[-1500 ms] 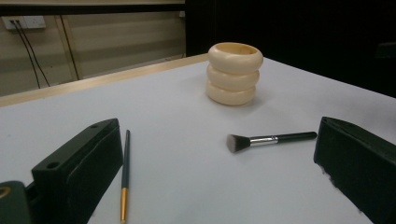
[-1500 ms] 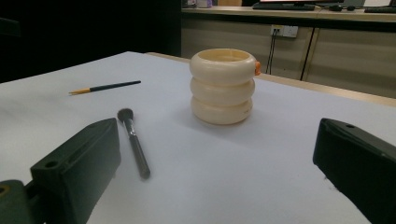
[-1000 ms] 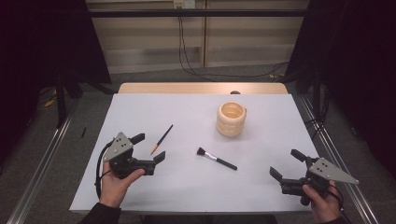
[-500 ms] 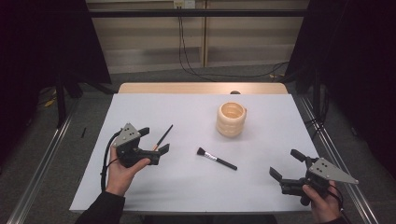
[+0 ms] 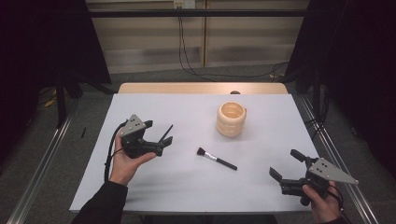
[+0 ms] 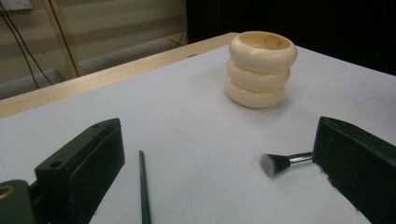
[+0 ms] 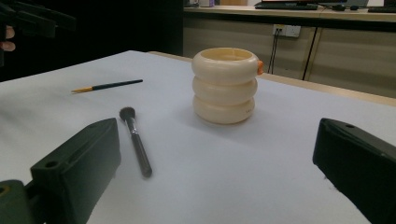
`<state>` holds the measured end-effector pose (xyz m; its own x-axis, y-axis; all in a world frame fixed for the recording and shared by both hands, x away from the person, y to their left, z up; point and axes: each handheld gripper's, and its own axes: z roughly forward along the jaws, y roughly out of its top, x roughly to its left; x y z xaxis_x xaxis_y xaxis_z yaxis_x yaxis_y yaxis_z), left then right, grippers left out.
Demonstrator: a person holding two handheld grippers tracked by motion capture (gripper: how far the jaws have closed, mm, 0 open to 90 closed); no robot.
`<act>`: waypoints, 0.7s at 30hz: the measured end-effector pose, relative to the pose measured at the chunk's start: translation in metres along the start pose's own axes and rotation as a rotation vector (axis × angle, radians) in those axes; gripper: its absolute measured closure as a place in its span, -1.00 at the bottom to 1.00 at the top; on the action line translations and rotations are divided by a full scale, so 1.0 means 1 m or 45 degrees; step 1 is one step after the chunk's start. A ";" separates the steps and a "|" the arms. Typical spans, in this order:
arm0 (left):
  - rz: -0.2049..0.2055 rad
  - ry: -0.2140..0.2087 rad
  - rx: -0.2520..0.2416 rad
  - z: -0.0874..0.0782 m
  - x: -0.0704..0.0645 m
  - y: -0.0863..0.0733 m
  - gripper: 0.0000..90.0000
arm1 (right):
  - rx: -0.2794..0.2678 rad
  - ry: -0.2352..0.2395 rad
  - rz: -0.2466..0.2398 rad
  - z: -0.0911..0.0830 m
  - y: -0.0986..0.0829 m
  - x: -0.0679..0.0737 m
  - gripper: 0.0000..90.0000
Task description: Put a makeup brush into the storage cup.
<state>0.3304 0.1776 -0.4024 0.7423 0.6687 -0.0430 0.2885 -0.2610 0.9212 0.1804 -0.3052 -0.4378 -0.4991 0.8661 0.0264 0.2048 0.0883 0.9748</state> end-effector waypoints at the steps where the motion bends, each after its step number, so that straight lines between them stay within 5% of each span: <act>1: -0.002 0.002 0.003 0.001 0.001 0.001 -0.95 | 0.005 0.001 0.007 0.000 0.000 0.000 -0.99; 16: -0.025 0.021 0.083 0.012 0.025 0.007 -0.94 | 0.001 0.005 0.001 0.000 0.000 0.000 -0.99; 21: -0.048 0.021 0.160 0.019 0.032 0.003 -0.89 | 0.003 0.003 0.000 0.000 0.000 0.000 -0.99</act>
<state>0.3663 0.1845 -0.4080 0.7196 0.6909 -0.0695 0.3904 -0.3198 0.8633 0.1805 -0.3050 -0.4379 -0.5010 0.8650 0.0273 0.2070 0.0892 0.9743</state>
